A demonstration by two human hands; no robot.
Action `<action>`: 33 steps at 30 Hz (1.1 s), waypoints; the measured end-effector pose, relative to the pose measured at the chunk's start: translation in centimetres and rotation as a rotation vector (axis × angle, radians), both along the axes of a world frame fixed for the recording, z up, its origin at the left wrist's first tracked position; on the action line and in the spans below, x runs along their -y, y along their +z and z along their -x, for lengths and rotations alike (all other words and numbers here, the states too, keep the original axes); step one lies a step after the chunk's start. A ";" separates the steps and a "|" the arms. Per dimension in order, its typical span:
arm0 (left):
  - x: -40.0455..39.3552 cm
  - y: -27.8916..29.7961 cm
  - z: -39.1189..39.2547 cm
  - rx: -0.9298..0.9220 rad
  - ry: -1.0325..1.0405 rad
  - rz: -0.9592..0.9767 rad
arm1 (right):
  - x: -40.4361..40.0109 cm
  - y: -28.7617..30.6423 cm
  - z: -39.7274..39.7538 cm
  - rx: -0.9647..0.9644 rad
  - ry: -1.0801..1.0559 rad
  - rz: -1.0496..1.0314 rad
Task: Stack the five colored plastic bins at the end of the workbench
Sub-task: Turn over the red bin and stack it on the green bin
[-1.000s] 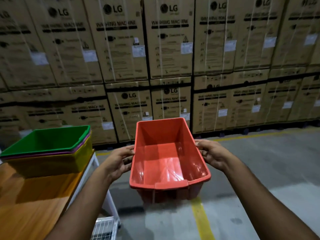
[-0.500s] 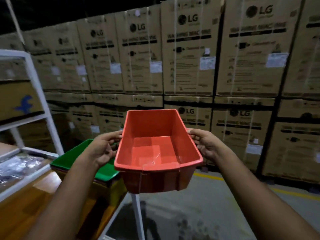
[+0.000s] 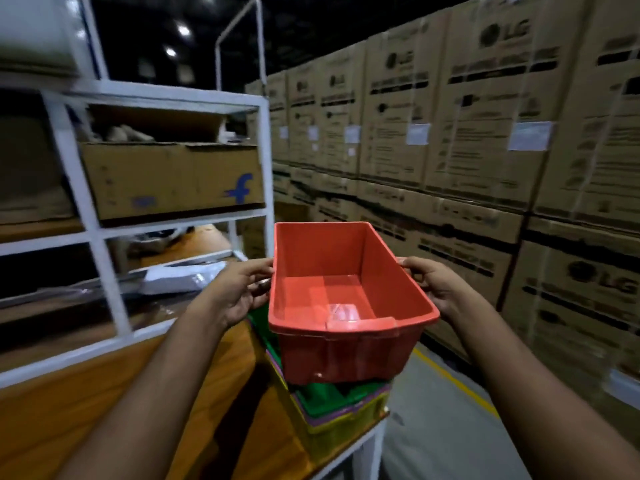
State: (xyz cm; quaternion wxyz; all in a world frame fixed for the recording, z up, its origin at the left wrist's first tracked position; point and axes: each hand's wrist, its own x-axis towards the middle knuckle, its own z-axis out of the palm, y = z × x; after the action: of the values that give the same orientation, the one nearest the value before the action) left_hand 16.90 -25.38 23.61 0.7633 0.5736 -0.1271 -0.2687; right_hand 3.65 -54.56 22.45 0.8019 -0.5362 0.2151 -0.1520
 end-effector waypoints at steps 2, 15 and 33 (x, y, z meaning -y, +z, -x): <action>-0.2 -0.2 -0.5 0.002 0.077 0.011 | 0.5 -0.2 -2.9 -0.013 0.106 -0.001; 0.6 -3.5 0.4 0.011 0.270 -0.003 | 4.5 -2.2 -10.4 -0.054 0.447 -0.053; 1.5 -4.9 3.3 0.010 0.305 -0.021 | 6.4 -4.7 -10.7 -0.010 0.539 0.003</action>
State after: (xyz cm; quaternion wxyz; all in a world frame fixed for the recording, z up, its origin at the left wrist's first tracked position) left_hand 13.61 -26.88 18.72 0.7887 0.5954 -0.0393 -0.1481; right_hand 14.32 -60.95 17.72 0.8115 -0.5761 0.0685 0.0694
